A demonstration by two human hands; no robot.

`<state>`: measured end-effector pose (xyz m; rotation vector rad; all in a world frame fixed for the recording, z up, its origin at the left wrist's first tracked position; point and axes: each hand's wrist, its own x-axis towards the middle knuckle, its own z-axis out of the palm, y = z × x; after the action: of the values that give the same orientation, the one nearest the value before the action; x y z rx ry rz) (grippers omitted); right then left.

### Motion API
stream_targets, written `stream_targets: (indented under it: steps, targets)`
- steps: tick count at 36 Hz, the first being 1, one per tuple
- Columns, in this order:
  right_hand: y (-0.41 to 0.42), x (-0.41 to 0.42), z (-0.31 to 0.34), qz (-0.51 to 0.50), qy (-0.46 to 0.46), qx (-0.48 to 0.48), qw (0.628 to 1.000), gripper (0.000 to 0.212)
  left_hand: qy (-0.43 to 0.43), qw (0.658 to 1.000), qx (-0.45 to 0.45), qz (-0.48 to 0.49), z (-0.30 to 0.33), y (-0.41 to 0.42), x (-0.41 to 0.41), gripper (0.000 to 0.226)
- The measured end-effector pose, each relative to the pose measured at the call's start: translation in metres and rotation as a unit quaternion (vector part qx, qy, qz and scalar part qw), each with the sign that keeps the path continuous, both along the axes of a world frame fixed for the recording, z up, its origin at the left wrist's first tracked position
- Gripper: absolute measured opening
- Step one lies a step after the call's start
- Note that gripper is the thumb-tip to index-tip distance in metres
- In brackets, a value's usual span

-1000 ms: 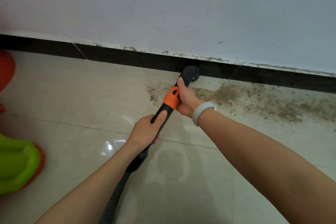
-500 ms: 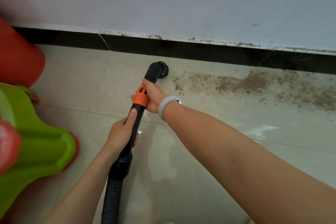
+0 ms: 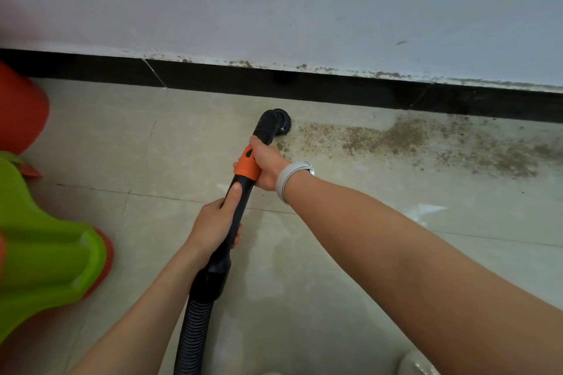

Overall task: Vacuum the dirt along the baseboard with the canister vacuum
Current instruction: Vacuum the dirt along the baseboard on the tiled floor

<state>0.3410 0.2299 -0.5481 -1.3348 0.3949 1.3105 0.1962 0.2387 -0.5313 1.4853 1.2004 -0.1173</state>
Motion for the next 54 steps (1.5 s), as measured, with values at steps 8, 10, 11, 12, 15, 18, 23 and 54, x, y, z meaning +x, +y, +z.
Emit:
stream_targets:
  steps: [8,10,11,12,15,18,23,54]
  targets:
    - [-0.019,0.014,0.002,-0.016,0.007,-0.002,1.000,0.025,0.014,0.999,0.003,-0.030,0.001,-0.011,0.014,0.057]
    - [-0.024,0.017,0.002,-0.018,0.010,-0.002,1.000,0.026,0.016,0.999,0.005,-0.037,0.001,-0.015,0.017,0.057]
    - [-0.026,0.018,0.002,-0.021,0.011,-0.003,1.000,0.027,0.015,0.999,0.007,-0.041,0.001,-0.016,0.018,0.057]
    - [-0.028,0.019,0.001,-0.025,0.013,-0.002,1.000,0.028,0.014,0.999,0.007,-0.044,0.001,-0.018,0.020,0.057]
    - [-0.034,0.023,0.001,-0.030,0.013,-0.002,0.999,0.026,0.009,0.999,0.004,-0.048,0.002,-0.024,0.023,0.055]
    - [-0.043,0.029,0.001,-0.032,0.018,-0.003,0.999,0.028,0.010,0.998,0.004,-0.057,0.003,-0.029,0.029,0.055]
    - [-0.059,0.039,0.002,-0.047,0.018,-0.002,0.999,0.028,0.006,0.997,-0.009,-0.071,0.002,-0.040,0.039,0.055]
    - [-0.145,0.093,0.003,-0.143,0.005,-0.034,0.989,0.034,-0.002,0.983,-0.019,-0.184,-0.001,-0.096,0.101,0.055]
